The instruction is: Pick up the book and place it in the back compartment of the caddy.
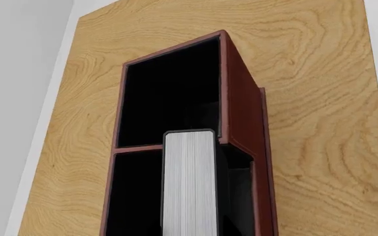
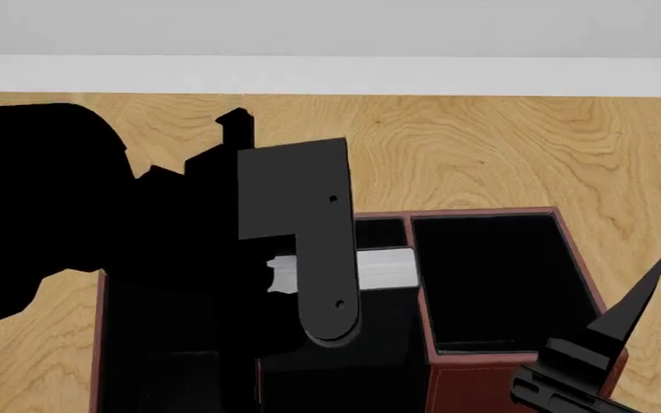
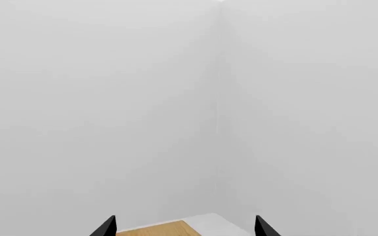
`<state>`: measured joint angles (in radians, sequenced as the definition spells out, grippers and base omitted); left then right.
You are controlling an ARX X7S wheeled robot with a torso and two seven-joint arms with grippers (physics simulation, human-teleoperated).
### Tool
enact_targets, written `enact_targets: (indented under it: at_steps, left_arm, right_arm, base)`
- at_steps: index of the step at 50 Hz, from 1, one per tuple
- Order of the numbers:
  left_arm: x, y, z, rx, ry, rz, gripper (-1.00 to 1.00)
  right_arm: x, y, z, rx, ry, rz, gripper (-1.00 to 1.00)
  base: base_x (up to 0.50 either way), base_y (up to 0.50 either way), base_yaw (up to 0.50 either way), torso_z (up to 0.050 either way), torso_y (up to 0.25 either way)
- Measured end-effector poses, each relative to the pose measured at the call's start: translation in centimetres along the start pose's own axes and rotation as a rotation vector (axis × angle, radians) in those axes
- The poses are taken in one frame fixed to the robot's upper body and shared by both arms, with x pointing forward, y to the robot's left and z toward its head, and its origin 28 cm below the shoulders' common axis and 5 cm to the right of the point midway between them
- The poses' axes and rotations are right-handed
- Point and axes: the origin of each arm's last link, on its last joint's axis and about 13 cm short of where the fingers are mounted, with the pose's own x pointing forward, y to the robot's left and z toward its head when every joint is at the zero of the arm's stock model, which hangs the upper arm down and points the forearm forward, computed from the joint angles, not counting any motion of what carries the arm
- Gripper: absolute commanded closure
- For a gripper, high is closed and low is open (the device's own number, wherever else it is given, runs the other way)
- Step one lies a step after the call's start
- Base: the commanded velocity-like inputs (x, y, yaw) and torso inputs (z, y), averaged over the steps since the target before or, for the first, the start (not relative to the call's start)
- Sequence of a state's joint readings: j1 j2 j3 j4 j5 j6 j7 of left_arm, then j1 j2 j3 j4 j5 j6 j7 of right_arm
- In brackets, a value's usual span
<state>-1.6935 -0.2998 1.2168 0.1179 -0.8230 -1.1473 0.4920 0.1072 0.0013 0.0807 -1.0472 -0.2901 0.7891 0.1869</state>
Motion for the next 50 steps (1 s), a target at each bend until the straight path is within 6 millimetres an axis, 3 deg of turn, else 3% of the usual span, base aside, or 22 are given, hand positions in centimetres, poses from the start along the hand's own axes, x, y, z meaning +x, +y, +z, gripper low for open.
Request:
enact_targets:
  at_steps: [50]
  left_arm:
    - [3.8,0.0,-2.3,-0.036,-0.002,-0.043,1.0]
  right_arm:
    - [0.1,0.2,0.0,-0.006,0.02,0.012,-1.0]
  base:
    - [0.0,0.0,0.0,0.0,0.001]
